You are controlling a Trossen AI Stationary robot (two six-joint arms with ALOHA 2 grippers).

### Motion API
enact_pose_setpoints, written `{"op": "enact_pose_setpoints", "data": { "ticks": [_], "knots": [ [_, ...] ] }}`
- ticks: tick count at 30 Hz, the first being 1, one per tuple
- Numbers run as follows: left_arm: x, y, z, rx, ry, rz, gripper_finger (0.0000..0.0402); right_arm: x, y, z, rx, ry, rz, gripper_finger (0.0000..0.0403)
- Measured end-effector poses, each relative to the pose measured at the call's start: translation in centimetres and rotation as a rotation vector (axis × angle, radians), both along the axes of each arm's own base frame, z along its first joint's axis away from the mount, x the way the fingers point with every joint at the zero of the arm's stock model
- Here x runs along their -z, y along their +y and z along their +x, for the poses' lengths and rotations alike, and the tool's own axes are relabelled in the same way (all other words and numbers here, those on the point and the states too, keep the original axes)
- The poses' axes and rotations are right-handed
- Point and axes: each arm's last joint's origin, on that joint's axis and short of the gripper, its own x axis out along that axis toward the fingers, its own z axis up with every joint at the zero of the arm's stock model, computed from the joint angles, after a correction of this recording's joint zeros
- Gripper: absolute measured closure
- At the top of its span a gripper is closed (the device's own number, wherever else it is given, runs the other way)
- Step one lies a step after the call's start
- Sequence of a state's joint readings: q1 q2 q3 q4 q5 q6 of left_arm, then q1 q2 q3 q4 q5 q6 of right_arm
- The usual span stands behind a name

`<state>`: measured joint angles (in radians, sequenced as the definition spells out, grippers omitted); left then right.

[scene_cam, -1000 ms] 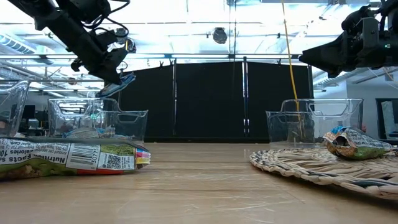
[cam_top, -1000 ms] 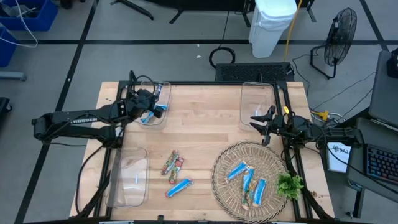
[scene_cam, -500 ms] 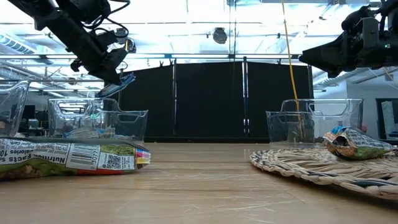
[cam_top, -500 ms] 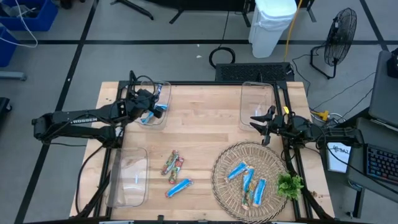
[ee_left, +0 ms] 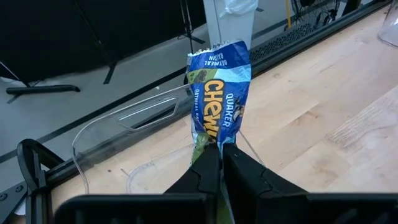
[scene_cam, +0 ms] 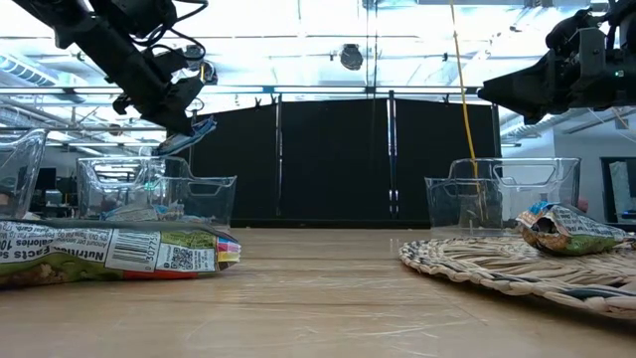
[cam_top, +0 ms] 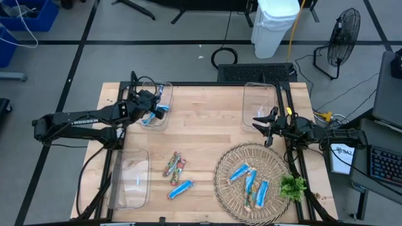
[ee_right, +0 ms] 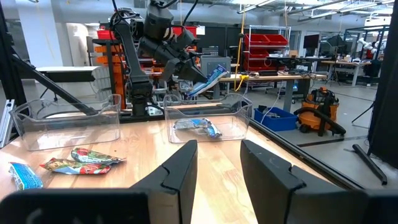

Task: Pick and place Granola Bars by type
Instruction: Put the blue granola bar into the top left transparent bin, then put the orange granola bar into the bottom transparent bin

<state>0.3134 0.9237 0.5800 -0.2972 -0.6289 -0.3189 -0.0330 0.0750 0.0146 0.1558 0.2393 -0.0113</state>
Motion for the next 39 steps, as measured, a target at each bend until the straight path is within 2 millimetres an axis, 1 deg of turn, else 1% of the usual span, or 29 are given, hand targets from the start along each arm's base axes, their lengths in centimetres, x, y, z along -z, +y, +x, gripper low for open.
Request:
{"op": "enact_pose_setpoints", "data": {
  "ticks": [4, 8, 21, 23, 25, 26, 28, 30, 32, 34, 36, 39],
  "knots": [
    [0.0, 0.0, 0.0, 0.000, -0.001, 0.000, 0.0351, 0.0, 0.0, 0.0, 0.000, 0.000, 0.000, 0.0289],
    [0.0, 0.0, 0.0, 0.000, -0.001, 0.001, 0.0346, 0.0, 0.0, 0.0, 0.000, 0.001, 0.000, 0.0289],
    [0.0, 0.0, 0.0, 0.001, -0.004, 0.001, 0.0379, 0.0, 0.0, 0.0, 0.000, 0.001, 0.000, 0.0289],
    [0.0, 0.0, 0.1, 0.024, -0.012, -0.015, 0.0384, 0.0, 0.0, 0.0, 0.000, 0.001, 0.000, 0.0289],
    [-0.1, -0.2, 0.4, 0.099, -0.048, -0.061, 0.0390, 0.0, 0.0, 0.0, 0.000, 0.001, 0.000, 0.0289],
    [-0.2, -0.3, 0.6, 0.164, -0.079, -0.092, 0.0393, 0.0, 0.0, 0.0, 0.000, 0.000, 0.000, 0.0289],
    [-0.6, -0.8, 1.3, 0.354, -0.143, -0.156, 0.0397, 0.0, 0.0, 0.0, 0.000, 0.000, 0.000, 0.0289],
    [-1.1, -1.8, 2.0, 0.565, -0.224, -0.209, 0.0397, 0.0, 0.0, 0.0, 0.000, 0.001, 0.000, 0.0289],
    [-1.7, -3.1, 2.6, 0.722, -0.296, -0.234, 0.0394, 0.0, 0.0, 0.0, 0.000, 0.001, 0.000, 0.0289],
    [-1.9, -4.7, 3.3, 0.818, -0.319, -0.240, 0.0394, 0.0, 0.0, 0.0, 0.000, 0.000, 0.000, 0.0289],
    [-1.5, -6.4, 3.8, 0.878, -0.291, -0.274, 0.0397, 0.0, 0.0, 0.0, 0.000, 0.000, 0.000, 0.0289],
    [-1.3, -9.1, 5.2, 0.924, -0.208, -0.335, 0.0396, 0.0, 0.0, 0.0, 0.000, -0.002, 0.000, 0.0289]
  ]
}}
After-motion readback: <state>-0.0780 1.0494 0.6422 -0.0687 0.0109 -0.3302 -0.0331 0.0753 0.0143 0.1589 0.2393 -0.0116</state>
